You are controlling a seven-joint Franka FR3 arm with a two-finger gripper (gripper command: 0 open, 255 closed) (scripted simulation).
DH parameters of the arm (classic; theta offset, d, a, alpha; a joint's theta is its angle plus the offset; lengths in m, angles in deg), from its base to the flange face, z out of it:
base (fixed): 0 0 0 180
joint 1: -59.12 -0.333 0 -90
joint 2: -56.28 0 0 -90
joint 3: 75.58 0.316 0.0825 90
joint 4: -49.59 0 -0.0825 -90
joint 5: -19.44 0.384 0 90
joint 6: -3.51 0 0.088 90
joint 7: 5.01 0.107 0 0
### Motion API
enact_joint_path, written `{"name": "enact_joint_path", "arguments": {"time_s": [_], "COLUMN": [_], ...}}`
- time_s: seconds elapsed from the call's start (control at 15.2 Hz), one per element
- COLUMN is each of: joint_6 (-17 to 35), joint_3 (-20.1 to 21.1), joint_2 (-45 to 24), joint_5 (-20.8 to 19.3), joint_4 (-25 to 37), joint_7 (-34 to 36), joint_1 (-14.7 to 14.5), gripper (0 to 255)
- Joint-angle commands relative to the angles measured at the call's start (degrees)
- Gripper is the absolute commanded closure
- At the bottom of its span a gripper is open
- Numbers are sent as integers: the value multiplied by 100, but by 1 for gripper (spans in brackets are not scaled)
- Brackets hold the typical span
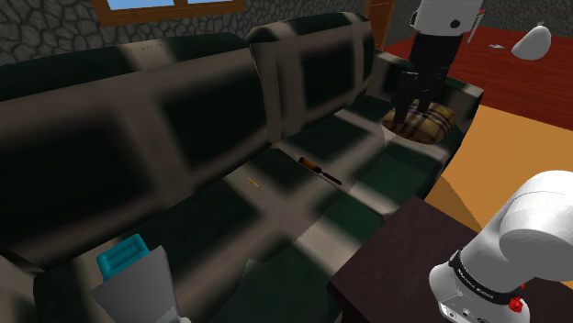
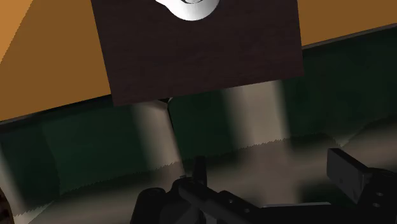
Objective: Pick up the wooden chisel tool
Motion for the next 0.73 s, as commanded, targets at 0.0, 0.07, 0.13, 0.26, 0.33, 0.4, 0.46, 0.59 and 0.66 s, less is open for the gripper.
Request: {"name": "enact_joint_path", "arguments": {"time_s": [0.0,0.07,0.13,0.26,0.33,0.4,0.46,0.59,0.66], "joint_6": [0,211,423,854,1071,1289,1509,1950,2171], "joint_3": [0,-6,-12,-26,-32,-39,-46,-61,-69], "joint_2": [0,-74,-157,-350,-461,-580,-709,-993,-1148], "joint_5": [0,-31,-61,-121,-150,-180,-209,-269,-299], "joint_4": [0,-122,-237,-443,-534,-617,-692,-816,-866], "joint_7": [0,-39,-76,-147,-180,-213,-244,-301,-327], "joint_1": [0,9,18,39,51,63,76,102,116], "gripper": [0,0,0,0,0,0,0,0,0]}}
